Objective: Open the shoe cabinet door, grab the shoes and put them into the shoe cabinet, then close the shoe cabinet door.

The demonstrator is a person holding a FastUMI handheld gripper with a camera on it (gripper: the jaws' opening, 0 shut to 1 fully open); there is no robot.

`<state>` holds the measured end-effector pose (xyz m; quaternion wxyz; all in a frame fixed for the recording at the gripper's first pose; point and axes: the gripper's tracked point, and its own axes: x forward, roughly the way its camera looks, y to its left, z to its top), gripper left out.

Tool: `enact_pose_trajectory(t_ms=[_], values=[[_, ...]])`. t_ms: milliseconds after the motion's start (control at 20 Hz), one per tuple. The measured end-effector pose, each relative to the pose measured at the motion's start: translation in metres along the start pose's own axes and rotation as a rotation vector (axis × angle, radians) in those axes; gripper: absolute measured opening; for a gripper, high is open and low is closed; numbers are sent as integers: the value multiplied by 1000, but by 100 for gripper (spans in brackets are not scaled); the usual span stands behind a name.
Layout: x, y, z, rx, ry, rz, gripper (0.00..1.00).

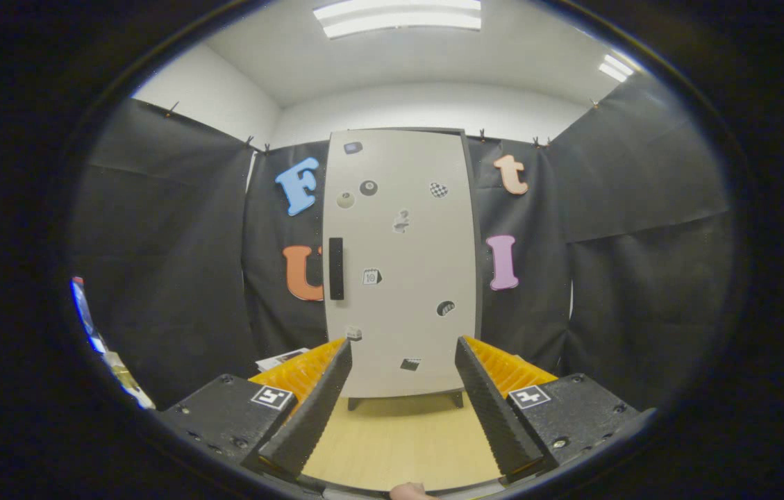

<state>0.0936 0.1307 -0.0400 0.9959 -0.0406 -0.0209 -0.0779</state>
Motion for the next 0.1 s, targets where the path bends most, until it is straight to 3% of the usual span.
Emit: enact_pose_trajectory(t_ms=[100], values=[[-2, -2, 3, -2, -18, -3, 98]])
